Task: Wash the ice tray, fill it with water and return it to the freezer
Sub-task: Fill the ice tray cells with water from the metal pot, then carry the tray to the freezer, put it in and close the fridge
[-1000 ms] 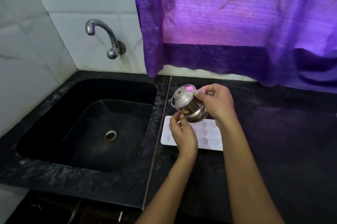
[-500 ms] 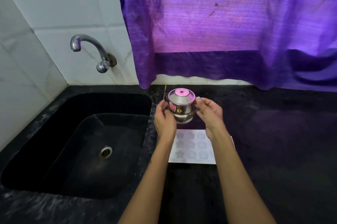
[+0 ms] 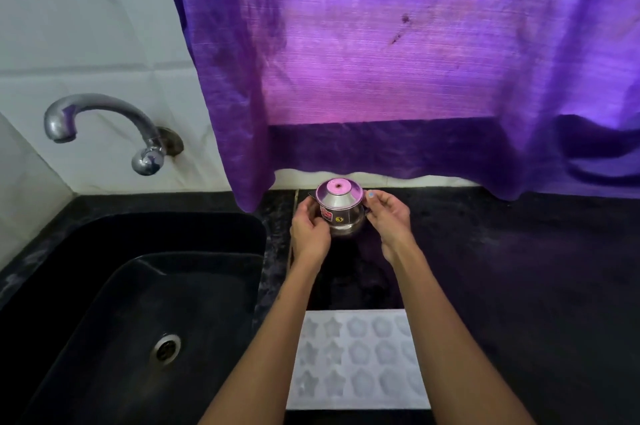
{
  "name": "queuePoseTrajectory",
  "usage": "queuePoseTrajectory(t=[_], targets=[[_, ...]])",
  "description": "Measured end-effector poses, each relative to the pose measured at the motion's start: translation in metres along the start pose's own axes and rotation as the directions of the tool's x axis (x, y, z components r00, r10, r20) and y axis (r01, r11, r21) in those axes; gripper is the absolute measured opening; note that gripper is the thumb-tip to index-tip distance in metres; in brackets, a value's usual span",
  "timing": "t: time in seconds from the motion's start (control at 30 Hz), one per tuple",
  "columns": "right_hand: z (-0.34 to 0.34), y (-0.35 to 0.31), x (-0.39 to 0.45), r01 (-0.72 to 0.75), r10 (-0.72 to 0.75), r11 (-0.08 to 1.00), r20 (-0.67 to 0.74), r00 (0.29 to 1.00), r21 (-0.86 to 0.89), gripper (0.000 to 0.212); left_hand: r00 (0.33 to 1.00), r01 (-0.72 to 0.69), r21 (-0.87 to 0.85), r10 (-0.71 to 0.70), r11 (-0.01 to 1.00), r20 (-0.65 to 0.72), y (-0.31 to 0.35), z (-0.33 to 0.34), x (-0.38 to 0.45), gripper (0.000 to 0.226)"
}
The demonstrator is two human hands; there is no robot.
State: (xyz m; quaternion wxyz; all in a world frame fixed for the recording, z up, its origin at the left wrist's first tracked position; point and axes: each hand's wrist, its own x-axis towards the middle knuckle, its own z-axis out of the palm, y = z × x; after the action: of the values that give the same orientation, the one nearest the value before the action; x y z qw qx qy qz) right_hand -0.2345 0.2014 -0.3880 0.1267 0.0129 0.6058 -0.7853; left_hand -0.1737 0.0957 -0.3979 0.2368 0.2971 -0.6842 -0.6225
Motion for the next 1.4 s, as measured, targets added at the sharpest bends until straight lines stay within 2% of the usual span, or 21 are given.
queuePoseTrajectory(t=[0.1, 0.27, 0.5, 0.7, 0.87, 1.0, 1.13, 1.27, 1.4], targets=[[0.0, 0.009, 0.021, -0.026, 0.026, 1.0, -0.022, 0.999, 0.001, 0.007, 0.999, 0.032, 0.03, -0.033, 0.999, 0.014, -0.007, 0.009, 0.017, 0.054], [-0.001, 0.028, 0.041, -0.062, 0.061, 0.998, -0.058, 0.996, -0.016, 0.019, 0.994, 0.104, 0.107, -0.105, 0.989, 0.005, -0.021, 0.017, 0.028, 0.053], [-0.003, 0.03, 0.049, -0.103, 0.1, 0.994, -0.081, 0.992, -0.032, 0.024, 0.992, 0.125, 0.133, -0.127, 0.983, 0.004, -0.019, 0.018, 0.031, 0.049], [-0.019, 0.013, 0.018, -0.051, -0.011, 0.953, -0.204, 0.979, -0.297, 0.033, 0.993, 0.113, 0.185, -0.114, 0.976, -0.004, -0.004, -0.009, 0.009, 0.039], [-0.051, 0.004, -0.035, 0.008, -0.196, 0.791, -0.242, 0.95, -0.612, 0.03, 0.989, 0.105, 0.182, -0.084, 0.978, -0.122, 0.007, -0.049, -0.032, 0.027], [-0.081, 0.017, -0.076, -0.04, -0.281, 0.644, -0.285, 0.917, -0.764, 0.028, 0.977, 0.137, 0.186, -0.102, 0.973, -0.186, 0.0, -0.079, -0.072, 0.025], [-0.104, 0.038, -0.107, -0.145, -0.297, 0.518, -0.336, 0.894, -0.843, 0.031, 0.96, 0.213, 0.254, -0.154, 0.944, -0.235, -0.017, -0.101, -0.103, 0.023], [-0.114, 0.052, -0.129, -0.243, -0.283, 0.368, -0.357, 0.89, -0.898, 0.045, 0.938, 0.306, 0.364, -0.212, 0.88, -0.276, -0.03, -0.112, -0.129, 0.028], [-0.113, 0.056, -0.143, -0.293, -0.209, 0.27, -0.353, 0.912, -0.917, 0.052, 0.927, 0.373, 0.444, -0.312, 0.815, -0.206, -0.037, -0.112, -0.144, 0.018]])
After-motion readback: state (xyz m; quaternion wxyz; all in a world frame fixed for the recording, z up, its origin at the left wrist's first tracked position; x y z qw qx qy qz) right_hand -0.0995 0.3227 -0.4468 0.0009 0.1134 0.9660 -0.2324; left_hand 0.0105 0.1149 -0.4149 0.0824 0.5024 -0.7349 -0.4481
